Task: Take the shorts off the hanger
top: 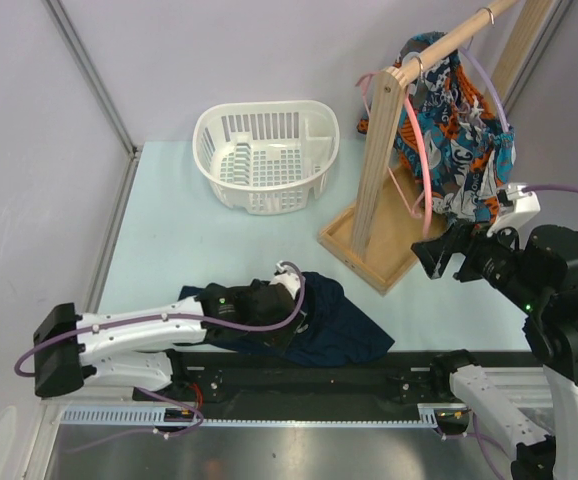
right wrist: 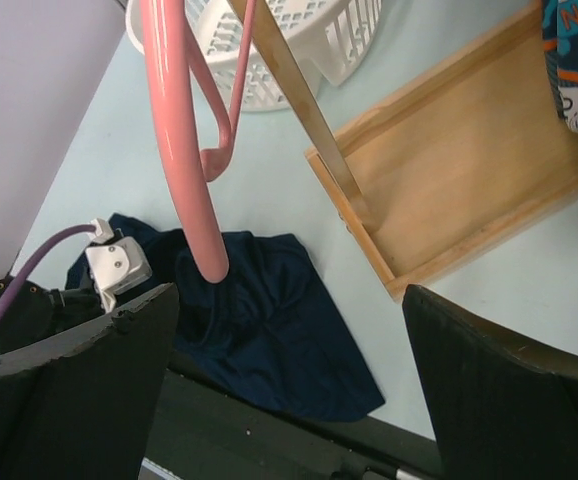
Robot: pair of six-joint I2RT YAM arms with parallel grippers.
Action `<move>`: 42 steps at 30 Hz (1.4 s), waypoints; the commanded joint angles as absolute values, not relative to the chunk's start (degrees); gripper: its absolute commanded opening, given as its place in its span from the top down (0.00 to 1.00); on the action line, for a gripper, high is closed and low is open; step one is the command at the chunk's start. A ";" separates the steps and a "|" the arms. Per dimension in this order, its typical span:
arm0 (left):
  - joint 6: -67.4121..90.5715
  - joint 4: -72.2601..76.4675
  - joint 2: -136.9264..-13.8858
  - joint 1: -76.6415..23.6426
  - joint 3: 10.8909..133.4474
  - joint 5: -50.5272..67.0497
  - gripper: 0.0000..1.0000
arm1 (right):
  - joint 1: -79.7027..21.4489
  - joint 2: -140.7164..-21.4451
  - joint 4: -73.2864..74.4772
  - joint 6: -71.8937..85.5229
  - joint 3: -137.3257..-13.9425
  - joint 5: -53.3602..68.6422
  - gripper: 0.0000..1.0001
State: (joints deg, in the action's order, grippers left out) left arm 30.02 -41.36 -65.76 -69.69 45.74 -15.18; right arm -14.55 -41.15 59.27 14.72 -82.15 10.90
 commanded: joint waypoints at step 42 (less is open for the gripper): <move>20.64 -27.52 -67.87 -53.17 55.74 -8.89 0.11 | -14.76 -34.89 60.91 16.96 -76.82 9.14 0.00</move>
State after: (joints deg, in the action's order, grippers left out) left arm 15.49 -26.87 -74.08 -53.21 61.54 -16.78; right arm -14.61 -35.18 61.60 16.49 -77.06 9.41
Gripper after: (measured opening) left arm 0.784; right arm 0.994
